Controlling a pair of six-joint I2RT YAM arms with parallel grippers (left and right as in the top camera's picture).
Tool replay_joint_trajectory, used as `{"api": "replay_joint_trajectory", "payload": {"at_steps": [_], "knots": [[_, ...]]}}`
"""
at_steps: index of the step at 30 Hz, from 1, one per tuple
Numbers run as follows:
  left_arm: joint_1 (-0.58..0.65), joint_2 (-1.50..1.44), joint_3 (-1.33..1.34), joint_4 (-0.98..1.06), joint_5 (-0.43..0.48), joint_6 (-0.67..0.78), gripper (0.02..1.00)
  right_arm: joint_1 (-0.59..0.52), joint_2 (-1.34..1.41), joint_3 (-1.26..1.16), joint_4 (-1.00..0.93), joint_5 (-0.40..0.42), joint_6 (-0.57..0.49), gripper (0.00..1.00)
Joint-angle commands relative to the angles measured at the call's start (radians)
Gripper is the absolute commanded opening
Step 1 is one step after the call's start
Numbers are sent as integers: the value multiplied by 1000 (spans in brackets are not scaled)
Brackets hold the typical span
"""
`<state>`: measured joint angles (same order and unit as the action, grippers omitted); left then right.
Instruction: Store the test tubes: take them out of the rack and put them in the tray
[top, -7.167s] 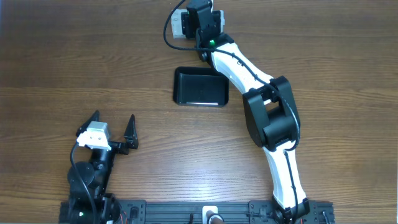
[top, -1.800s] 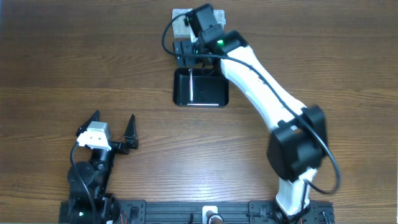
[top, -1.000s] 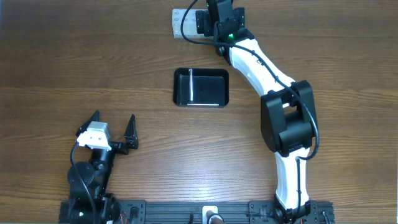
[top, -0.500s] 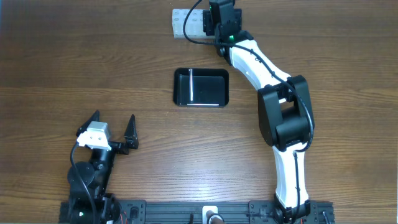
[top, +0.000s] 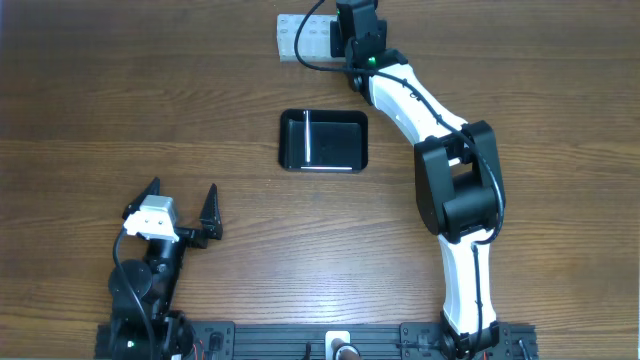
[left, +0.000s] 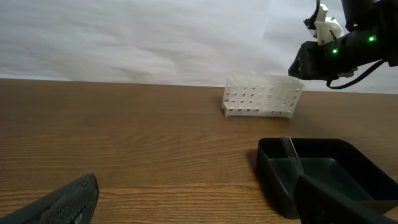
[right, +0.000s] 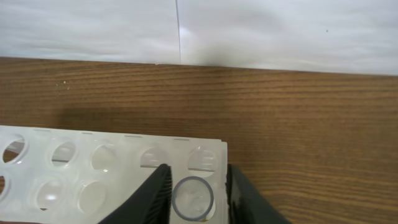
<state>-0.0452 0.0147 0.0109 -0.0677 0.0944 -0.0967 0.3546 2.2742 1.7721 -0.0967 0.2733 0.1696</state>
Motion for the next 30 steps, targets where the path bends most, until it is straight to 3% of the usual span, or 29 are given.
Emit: {"api": "replay_joint_trajectory", "payload": {"at_steps": [1, 15, 30], "knots": [[3, -8, -5, -1, 10, 11, 1000, -3, 11, 0, 3, 17, 2, 220], [3, -8, -5, -1, 10, 11, 998, 0, -8, 1, 3, 17, 2, 58], [3, -8, -5, -1, 10, 11, 1000, 24, -365, 1, -46, 72, -13, 36]]}}
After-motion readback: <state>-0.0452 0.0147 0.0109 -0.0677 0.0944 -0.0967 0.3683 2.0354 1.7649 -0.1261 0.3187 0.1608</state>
